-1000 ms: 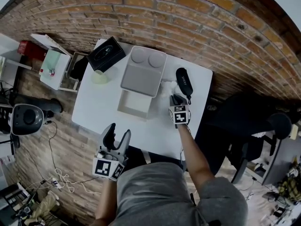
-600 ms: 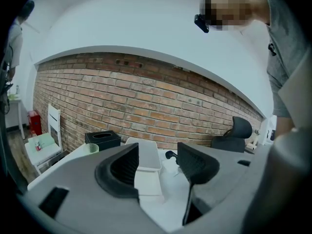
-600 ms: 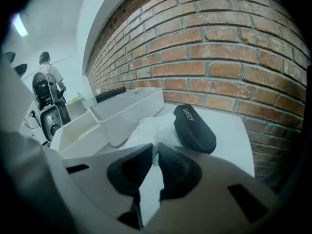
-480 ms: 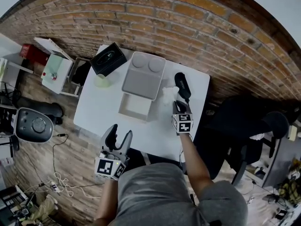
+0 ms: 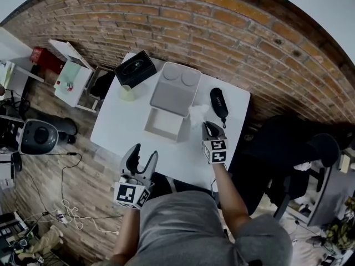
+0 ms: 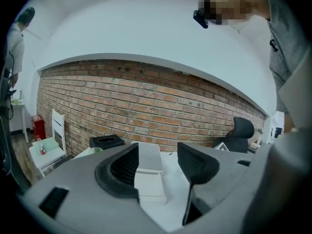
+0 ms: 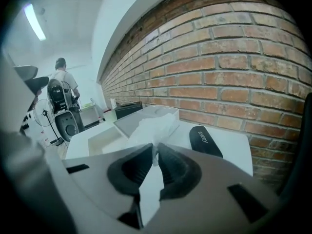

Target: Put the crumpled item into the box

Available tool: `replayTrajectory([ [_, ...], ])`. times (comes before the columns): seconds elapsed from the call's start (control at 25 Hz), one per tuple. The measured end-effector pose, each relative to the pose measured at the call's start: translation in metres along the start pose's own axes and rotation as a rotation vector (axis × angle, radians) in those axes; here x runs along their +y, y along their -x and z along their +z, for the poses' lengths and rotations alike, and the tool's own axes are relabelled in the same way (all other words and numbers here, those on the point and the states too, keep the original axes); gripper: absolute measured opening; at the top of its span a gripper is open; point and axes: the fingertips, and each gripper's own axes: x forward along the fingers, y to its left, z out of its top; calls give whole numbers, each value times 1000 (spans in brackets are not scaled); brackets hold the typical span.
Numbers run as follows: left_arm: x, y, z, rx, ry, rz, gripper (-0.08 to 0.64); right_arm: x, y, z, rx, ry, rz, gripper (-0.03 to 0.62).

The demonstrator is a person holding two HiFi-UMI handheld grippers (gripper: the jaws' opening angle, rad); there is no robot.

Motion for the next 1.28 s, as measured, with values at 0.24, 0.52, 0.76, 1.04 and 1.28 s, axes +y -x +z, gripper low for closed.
replayTrajectory([
  [0.24, 2, 7, 1, -16, 6, 17, 247, 36, -3, 5, -12, 45, 92, 40],
  [0.52, 8, 15, 2, -19, -9, 64, 247, 79, -21, 7, 6, 79, 198, 41],
  [0.76, 13, 22, 2, -18, -9, 85, 247, 111, -38, -3, 63, 122, 273, 41],
  [1.04, 17, 29, -2, -19, -5, 107, 247, 131, -55, -19, 148, 174, 331, 43],
  [1.28, 19, 33, -4, -17, -9, 115, 247, 139, -64, -25, 219, 240, 365, 43],
])
